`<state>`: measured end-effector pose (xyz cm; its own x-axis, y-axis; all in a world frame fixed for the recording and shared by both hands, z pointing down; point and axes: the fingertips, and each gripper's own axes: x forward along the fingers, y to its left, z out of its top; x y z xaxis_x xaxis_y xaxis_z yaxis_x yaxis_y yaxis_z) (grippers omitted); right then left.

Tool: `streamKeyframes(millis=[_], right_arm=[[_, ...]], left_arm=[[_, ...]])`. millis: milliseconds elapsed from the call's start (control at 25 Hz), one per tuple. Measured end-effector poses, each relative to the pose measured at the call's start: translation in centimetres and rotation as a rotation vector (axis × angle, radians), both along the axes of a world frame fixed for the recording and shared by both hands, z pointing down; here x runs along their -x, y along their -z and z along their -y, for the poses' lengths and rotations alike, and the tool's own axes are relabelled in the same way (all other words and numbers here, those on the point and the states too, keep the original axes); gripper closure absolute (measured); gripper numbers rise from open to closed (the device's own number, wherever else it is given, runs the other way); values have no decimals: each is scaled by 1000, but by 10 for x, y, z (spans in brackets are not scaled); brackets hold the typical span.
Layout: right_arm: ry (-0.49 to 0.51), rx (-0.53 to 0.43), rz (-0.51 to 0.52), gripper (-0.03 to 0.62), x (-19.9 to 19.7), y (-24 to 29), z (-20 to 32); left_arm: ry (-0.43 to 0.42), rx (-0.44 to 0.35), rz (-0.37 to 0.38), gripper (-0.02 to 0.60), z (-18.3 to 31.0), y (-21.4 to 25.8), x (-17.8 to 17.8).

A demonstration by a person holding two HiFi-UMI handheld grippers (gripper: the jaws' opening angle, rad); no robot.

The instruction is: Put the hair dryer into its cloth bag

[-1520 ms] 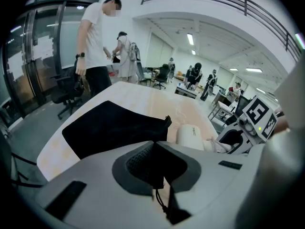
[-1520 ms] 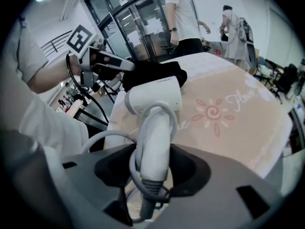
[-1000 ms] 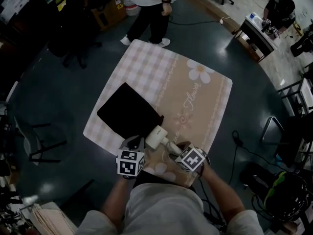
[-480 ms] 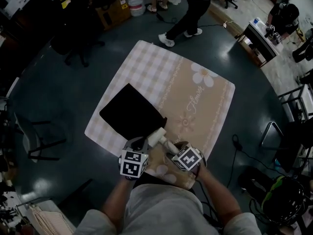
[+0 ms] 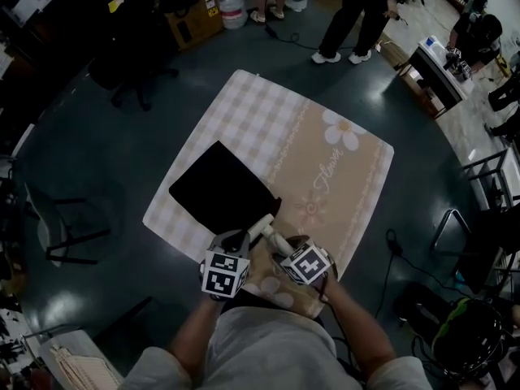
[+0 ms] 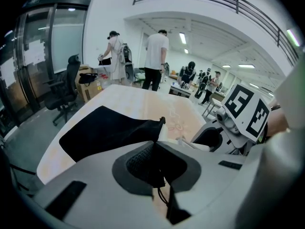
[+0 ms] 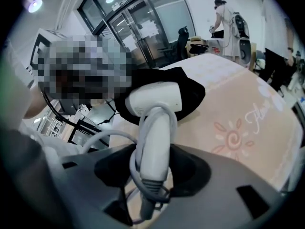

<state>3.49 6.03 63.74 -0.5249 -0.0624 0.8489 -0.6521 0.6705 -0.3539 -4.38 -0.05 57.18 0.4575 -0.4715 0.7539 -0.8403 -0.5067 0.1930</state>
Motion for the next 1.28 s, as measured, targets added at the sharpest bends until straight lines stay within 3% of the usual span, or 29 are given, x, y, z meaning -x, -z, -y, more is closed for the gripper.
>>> streamKeyframes(millis=[480, 720, 1280], right_arm=[[-47, -91, 0, 370, 9, -2, 13], [-33, -99, -9, 370, 12, -4, 14], [5, -89, -7, 370, 29, -10, 20]], left_arm=[[-52, -60, -64, 563, -7, 0, -6], [-47, -82, -95, 563, -6, 6, -7], [-39, -92, -92, 563, -6, 8, -4]])
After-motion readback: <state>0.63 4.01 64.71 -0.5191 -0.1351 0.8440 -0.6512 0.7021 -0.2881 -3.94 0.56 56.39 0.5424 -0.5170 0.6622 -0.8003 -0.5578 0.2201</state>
